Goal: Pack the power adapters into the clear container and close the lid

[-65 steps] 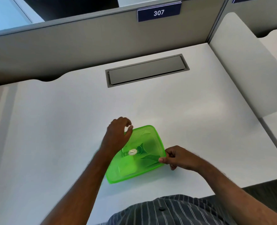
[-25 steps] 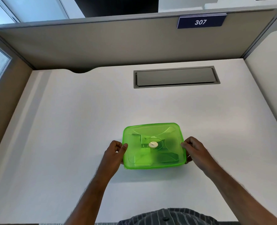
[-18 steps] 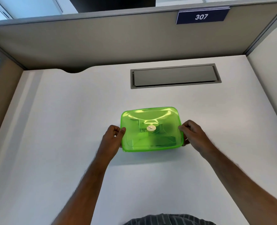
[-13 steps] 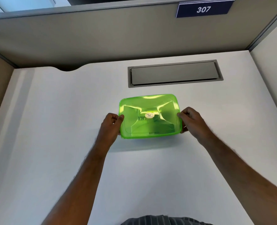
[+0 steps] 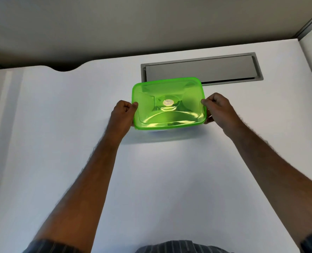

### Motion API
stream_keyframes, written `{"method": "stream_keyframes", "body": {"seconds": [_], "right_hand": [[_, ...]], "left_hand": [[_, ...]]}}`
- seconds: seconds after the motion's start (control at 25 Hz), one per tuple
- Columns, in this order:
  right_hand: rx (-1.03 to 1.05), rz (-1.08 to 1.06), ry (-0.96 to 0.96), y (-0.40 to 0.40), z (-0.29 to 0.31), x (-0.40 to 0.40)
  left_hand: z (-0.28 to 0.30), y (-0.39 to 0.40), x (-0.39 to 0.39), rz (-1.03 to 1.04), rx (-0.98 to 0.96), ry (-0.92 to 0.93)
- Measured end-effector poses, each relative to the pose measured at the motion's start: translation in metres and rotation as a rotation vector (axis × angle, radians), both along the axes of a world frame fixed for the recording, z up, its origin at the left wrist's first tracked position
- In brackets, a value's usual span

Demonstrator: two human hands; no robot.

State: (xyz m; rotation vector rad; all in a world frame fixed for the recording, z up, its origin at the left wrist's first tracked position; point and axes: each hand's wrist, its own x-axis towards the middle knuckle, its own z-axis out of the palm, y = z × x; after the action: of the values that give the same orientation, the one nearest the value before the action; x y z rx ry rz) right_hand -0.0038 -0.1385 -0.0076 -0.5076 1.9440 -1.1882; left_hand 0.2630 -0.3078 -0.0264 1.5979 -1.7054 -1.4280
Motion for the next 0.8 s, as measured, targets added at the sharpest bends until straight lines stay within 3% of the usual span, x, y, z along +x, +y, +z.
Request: {"method": "stream_keyframes", "body": {"seconds": [0.8], "right_hand": [[-0.046, -0.003, 0.031, 0.009, -0.01, 0.008]], "left_hand": [[0.007, 0.014, 0.004, -0.036, -0.021, 0.022]]}}
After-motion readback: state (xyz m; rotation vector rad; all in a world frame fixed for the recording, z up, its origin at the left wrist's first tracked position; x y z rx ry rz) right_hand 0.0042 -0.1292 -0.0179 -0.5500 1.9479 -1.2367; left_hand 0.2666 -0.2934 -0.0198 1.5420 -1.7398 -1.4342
